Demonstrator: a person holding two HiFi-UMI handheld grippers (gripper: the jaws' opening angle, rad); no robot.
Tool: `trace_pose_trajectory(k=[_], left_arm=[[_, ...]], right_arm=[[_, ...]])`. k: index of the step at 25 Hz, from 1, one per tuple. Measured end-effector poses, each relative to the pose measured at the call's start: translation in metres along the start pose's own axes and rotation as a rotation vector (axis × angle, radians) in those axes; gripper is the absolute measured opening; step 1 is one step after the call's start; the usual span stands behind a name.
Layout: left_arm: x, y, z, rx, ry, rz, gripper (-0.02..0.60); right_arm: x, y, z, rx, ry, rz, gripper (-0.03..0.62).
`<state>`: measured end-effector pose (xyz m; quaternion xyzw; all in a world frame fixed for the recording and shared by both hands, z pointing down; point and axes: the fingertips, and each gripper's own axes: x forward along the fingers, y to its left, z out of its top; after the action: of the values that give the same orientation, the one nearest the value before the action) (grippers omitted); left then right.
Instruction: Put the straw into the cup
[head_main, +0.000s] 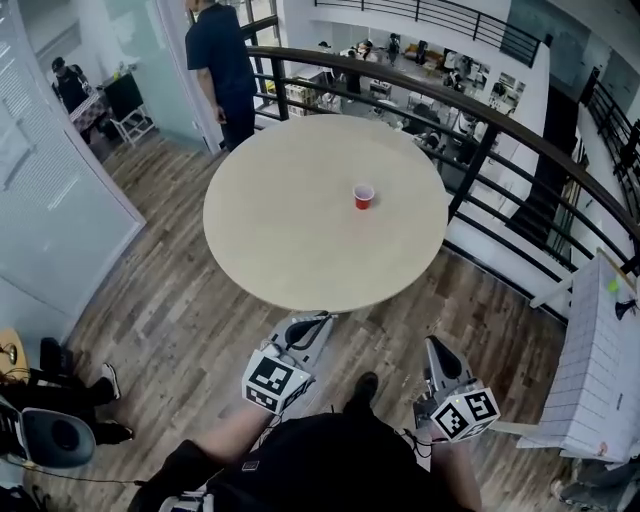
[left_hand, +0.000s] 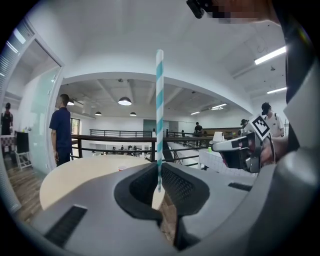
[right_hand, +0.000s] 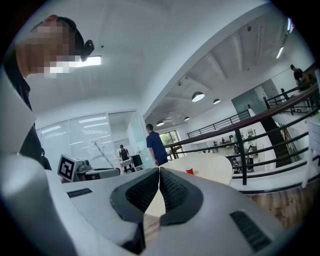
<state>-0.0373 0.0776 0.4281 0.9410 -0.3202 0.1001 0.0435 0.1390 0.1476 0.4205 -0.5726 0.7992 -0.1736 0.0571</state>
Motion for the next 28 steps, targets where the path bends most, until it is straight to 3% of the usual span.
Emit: trace_pose_trajectory(k=[7, 17, 22, 28], left_arm=[[0.066, 0.013, 0.023, -0.009, 0.001, 0.056, 0.028], [0.110, 0.044, 0.025, -0.030, -0.014, 0.086, 0.028], [0.144, 0.077, 0.024, -0.046, -0.017, 0.078, 0.028], [0.169, 0.146, 0.033, -0.044, -0.033, 0.087, 0.028]], right_arm=[[0.037, -0.066, 0.037, 0.044, -0.025, 0.048, 0.023], [0.089, -0.093, 0.028, 0.037, 0.047, 0.086, 0.023], [0.130, -0.112, 0.038, 0.015, 0.069, 0.078, 0.023], [0.201, -0.111, 0.056, -0.009, 0.077, 0.075, 0.021]])
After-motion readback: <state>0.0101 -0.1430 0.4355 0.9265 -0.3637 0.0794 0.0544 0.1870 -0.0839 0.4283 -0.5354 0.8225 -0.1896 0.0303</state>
